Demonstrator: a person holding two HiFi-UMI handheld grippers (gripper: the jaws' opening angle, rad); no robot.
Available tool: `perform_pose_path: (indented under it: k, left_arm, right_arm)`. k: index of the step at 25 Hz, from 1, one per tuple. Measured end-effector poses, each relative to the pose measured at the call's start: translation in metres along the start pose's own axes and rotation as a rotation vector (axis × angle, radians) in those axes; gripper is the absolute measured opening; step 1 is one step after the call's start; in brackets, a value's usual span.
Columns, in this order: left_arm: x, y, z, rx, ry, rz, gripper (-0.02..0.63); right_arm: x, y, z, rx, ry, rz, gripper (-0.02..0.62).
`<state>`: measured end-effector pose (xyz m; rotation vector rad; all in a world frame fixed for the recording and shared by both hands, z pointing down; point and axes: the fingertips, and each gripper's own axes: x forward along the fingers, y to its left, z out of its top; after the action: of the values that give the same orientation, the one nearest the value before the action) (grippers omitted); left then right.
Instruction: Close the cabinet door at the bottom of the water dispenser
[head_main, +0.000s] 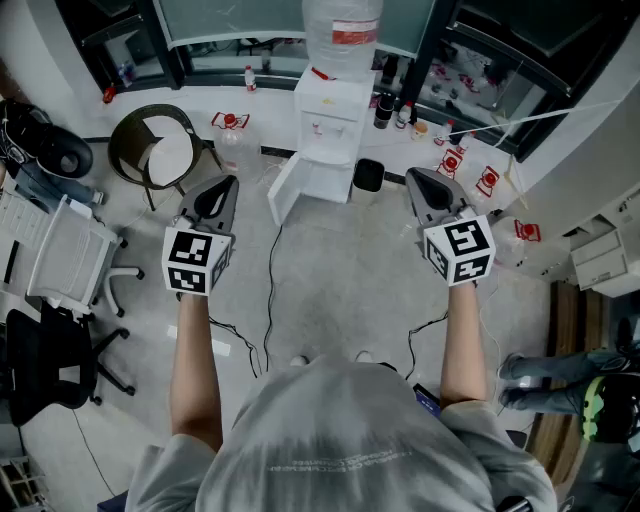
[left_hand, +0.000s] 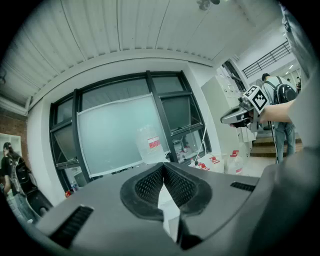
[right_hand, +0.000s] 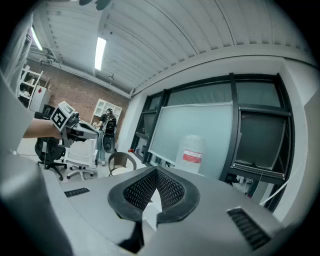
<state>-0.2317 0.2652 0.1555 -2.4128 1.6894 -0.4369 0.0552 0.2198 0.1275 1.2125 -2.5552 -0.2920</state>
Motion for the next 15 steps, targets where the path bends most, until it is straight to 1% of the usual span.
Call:
perform_pose_path:
  k: [4, 9, 12, 15]
  left_arm:
    - [-0.016, 0.008, -0.006, 0.018, 0.005, -0.03, 0.02]
    - [-0.025, 0.031, -0.022, 0.013, -0.004, -0.03, 0.02]
    - [-0.021, 0.037, -0.031, 0.015, 0.008, -0.038, 0.02]
    - [-0.007, 0.042, -0.036, 0.023, 0.022, -0.044, 0.02]
  right_arm:
    - [-0.001, 0.02, 0.008, 0.029, -0.021, -0.003, 0.028]
    - [0.004, 0.038, 0.014, 0.032, -0.031, -0.044, 0.028]
    - [0.013, 0.039, 0.01, 0.035, -0.025, -0.053, 0.028]
    - [0.029, 0.03, 0.006, 0.019, -0.02, -0.058, 0.028]
